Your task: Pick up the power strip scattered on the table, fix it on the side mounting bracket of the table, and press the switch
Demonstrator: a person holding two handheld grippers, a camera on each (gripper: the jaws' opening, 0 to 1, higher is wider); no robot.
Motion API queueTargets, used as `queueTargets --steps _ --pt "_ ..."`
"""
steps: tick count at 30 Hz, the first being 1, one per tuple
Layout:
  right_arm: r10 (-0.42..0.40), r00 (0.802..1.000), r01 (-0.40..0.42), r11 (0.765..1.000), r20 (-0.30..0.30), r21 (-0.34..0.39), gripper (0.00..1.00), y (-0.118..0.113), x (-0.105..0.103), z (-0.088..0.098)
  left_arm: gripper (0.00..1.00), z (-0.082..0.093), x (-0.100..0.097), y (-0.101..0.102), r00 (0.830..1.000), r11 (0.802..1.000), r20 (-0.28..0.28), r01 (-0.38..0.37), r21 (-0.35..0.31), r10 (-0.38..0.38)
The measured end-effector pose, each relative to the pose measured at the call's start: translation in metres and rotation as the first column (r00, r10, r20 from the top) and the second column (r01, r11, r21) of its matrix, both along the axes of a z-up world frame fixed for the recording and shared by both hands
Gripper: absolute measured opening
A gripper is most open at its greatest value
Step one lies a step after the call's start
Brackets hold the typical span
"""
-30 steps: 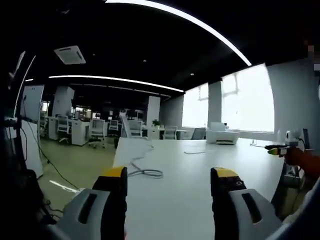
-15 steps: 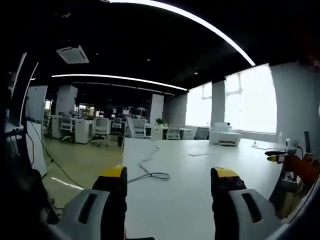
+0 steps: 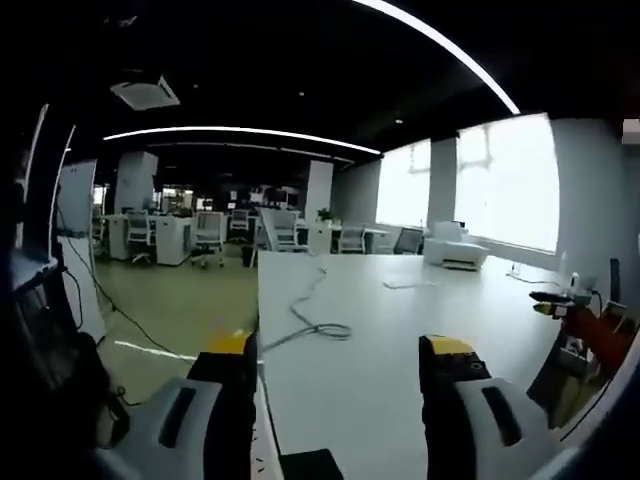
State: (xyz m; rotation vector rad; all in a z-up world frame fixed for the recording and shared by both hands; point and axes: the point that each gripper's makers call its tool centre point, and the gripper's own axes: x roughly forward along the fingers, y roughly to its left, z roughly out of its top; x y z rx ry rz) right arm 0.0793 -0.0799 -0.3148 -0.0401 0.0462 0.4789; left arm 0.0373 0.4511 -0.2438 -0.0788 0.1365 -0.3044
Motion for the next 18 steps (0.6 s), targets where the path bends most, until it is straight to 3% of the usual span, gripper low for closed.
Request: queueTargets --steps 7,18 --pt "0.008 1.000 -0.008 1.000 0.003 0.006 0.58 -0.003 0.001 0.000 0.64 0.004 -0.007 0.017 0.999 1.000 -0.031 -0.021 0.021 0.022" --pt "0.018 1.000 -0.018 1.000 -0.003 -0.009 0.57 -0.002 0.003 -0.002 0.60 0.004 -0.024 0.056 0.993 0.992 -0.093 -0.059 0.108 0.070"
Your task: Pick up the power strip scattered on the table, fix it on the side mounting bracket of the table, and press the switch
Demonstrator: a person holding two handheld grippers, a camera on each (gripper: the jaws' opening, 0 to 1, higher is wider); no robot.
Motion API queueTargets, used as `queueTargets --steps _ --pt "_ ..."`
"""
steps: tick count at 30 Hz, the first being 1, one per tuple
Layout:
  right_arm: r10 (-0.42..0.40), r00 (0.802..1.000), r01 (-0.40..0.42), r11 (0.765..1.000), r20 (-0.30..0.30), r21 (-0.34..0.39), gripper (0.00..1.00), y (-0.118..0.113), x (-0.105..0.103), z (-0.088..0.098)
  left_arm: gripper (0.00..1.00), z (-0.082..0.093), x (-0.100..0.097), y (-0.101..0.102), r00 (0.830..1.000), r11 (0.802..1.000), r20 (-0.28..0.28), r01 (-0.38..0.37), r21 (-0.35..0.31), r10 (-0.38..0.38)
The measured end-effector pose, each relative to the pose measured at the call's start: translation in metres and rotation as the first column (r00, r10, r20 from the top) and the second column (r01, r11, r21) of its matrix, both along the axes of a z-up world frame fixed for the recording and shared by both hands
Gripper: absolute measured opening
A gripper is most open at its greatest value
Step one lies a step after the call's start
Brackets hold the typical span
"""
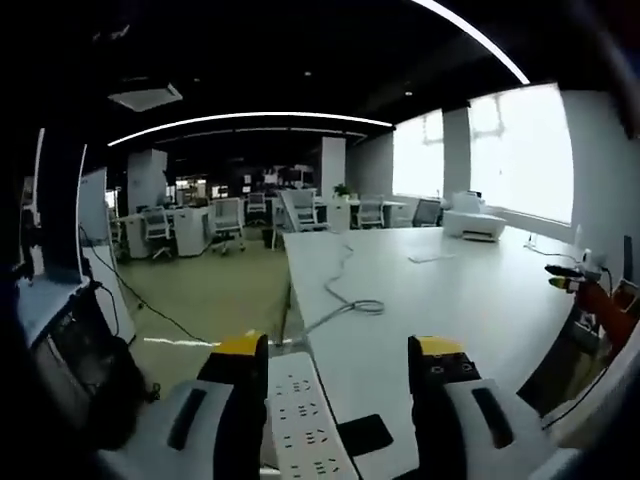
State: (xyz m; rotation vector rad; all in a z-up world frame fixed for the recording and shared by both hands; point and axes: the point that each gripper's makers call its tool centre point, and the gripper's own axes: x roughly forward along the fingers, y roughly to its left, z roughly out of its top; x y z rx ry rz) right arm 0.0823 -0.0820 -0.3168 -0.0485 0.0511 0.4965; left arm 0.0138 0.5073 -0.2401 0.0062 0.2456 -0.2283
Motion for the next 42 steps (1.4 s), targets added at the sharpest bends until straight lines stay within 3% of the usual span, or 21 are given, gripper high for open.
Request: queueTargets --steps 7,16,21,29,38,42 --pt "0.025 1.000 -0.025 1.000 0.000 0.016 0.57 0.009 0.000 0.002 0.58 -0.015 -0.010 0.017 0.998 0.999 -0.067 -0.003 0.035 0.006" --pt "0.048 0.999 -0.048 0.999 0.009 0.019 0.57 0.019 0.000 0.008 0.55 -0.031 -0.018 0.027 0.994 1.000 -0.106 -0.004 0.023 0.007" --pt "0.052 0.999 -0.053 0.999 0.008 0.012 0.57 0.021 0.000 0.009 0.54 -0.047 -0.017 0.031 0.988 0.997 -0.152 -0.003 0.077 0.015" --pt "0.053 0.999 -0.053 0.998 0.002 0.017 0.57 0.021 -0.001 0.005 0.54 -0.057 -0.017 0.033 0.980 0.994 -0.198 0.015 0.107 0.007" --pt "0.053 0.999 -0.053 0.998 -0.006 0.029 0.57 0.021 -0.003 0.002 0.52 -0.074 -0.021 0.035 0.962 0.987 -0.272 0.047 0.153 -0.003" --pt "0.052 0.999 -0.052 0.998 -0.006 0.031 0.57 0.022 -0.003 0.002 0.50 -0.089 -0.025 0.036 0.940 0.982 -0.340 0.080 0.171 -0.017"
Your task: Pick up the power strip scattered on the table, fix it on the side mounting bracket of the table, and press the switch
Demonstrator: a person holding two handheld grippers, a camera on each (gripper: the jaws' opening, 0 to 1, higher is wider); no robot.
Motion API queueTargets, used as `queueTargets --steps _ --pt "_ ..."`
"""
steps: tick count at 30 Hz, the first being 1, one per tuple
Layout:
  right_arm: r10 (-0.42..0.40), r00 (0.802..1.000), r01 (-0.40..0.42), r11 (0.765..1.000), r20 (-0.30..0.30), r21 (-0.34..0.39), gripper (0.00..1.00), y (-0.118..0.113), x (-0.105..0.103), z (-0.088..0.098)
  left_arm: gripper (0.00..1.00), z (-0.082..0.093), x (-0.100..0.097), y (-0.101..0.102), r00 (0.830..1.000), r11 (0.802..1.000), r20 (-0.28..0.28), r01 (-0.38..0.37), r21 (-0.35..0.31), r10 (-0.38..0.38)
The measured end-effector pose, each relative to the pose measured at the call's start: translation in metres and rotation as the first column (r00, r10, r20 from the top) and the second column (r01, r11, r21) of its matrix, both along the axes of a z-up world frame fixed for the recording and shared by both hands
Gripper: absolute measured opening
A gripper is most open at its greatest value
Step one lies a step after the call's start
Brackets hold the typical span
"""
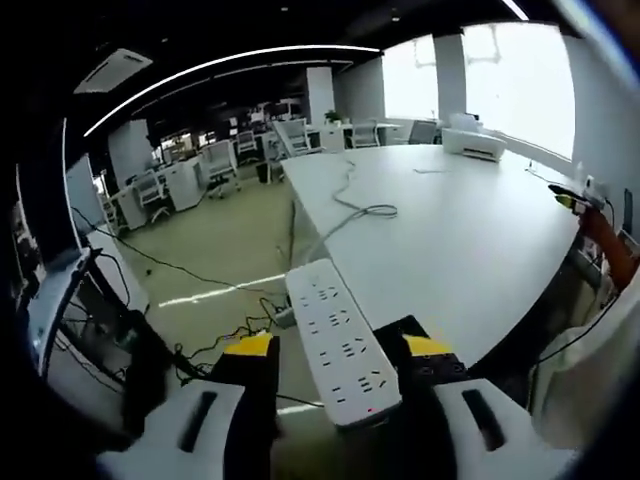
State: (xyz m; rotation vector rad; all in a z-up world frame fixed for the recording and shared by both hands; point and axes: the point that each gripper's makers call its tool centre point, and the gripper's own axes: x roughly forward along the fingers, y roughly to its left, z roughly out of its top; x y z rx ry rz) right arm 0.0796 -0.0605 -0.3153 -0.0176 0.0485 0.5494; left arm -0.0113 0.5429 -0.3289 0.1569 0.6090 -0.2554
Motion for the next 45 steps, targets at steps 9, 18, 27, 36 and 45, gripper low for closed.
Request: queueTargets --steps 9,18,27,36,45 --pt "-0.006 1.000 0.006 1.000 -0.002 0.005 0.57 -0.001 -0.002 -0.001 0.49 -0.019 -0.003 0.002 0.997 1.000 -0.071 0.013 0.011 -0.012" --pt "-0.017 1.000 0.017 1.000 -0.009 0.011 0.57 -0.004 -0.005 -0.004 0.49 -0.032 -0.004 0.001 0.991 0.997 -0.125 0.048 0.054 -0.041" --pt "-0.029 0.999 0.029 0.999 -0.015 0.019 0.56 -0.008 -0.007 -0.007 0.47 -0.044 -0.005 0.000 0.982 0.996 -0.177 0.071 0.055 -0.061" --pt "-0.033 0.999 0.034 0.999 -0.019 0.025 0.55 -0.009 -0.008 -0.009 0.44 -0.052 -0.003 -0.003 0.972 0.993 -0.213 0.111 0.046 -0.099" --pt "-0.042 0.999 0.043 0.999 -0.022 0.025 0.54 -0.013 -0.009 -0.011 0.44 -0.058 -0.001 -0.006 0.963 0.990 -0.242 0.134 0.043 -0.119"
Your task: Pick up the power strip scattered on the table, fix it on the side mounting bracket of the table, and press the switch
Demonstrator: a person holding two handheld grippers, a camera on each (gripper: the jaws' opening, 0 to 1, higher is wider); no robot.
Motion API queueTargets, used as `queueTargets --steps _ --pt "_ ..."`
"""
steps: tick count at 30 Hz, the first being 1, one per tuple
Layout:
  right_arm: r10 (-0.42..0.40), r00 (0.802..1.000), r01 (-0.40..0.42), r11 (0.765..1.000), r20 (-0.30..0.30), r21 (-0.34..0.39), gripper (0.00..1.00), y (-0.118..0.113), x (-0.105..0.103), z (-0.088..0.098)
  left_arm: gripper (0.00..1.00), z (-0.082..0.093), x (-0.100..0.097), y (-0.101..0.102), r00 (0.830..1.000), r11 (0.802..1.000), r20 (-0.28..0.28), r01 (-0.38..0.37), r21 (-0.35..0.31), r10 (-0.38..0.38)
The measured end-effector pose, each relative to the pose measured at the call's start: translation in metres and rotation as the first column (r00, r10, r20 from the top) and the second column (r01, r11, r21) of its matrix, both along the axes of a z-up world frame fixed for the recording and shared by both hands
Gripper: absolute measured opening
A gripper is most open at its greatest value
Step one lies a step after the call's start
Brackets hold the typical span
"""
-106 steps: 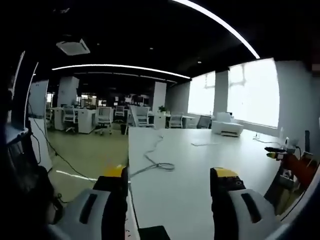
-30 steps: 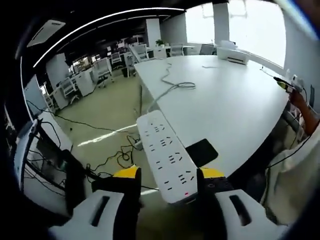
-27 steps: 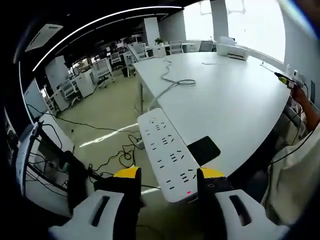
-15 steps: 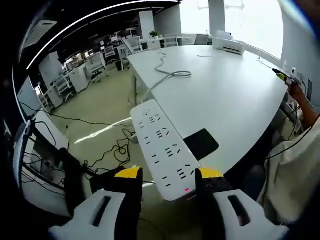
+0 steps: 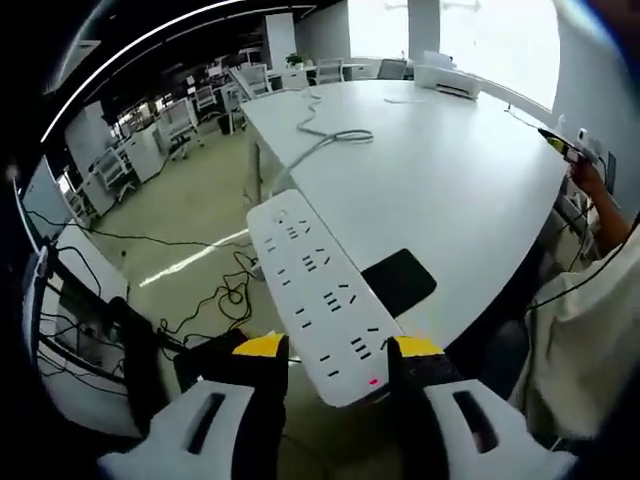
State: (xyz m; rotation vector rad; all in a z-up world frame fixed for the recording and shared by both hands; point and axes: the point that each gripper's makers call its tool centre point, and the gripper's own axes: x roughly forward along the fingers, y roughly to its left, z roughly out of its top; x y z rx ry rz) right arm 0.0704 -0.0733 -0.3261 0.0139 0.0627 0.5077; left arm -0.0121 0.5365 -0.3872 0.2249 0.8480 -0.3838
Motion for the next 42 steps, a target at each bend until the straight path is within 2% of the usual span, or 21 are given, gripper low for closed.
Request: queueTargets --steps 5,15,23,33,37,42 --pt "-0.004 1.000 0.004 1.000 -0.002 0.001 0.54 -0.003 -0.001 -0.001 0.44 -0.005 0.000 0.002 1.000 1.000 -0.025 0.003 0.025 -0.002" --pt "-0.007 1.000 0.007 1.000 -0.003 0.004 0.54 -0.003 -0.001 -0.002 0.42 -0.008 -0.001 -0.001 0.998 1.000 -0.058 0.027 0.017 -0.026" --pt "-0.008 1.000 0.008 1.000 -0.014 0.001 0.54 -0.001 -0.001 -0.005 0.40 -0.009 -0.001 -0.003 0.994 0.997 -0.069 0.080 0.003 -0.079" --pt "-0.005 1.000 0.005 1.000 -0.016 -0.003 0.54 0.004 0.001 -0.004 0.40 -0.012 0.001 -0.003 0.988 0.992 -0.100 0.112 -0.066 -0.118" --pt "-0.005 1.000 0.005 1.000 -0.017 -0.011 0.53 0.006 0.002 -0.003 0.40 -0.014 0.001 -0.003 0.987 0.988 -0.117 0.101 -0.113 -0.114" --pt "0.003 1.000 -0.004 1.000 -0.019 -0.019 0.53 0.010 0.004 -0.003 0.40 -0.014 0.001 -0.004 0.985 0.987 -0.115 0.115 -0.116 -0.129"
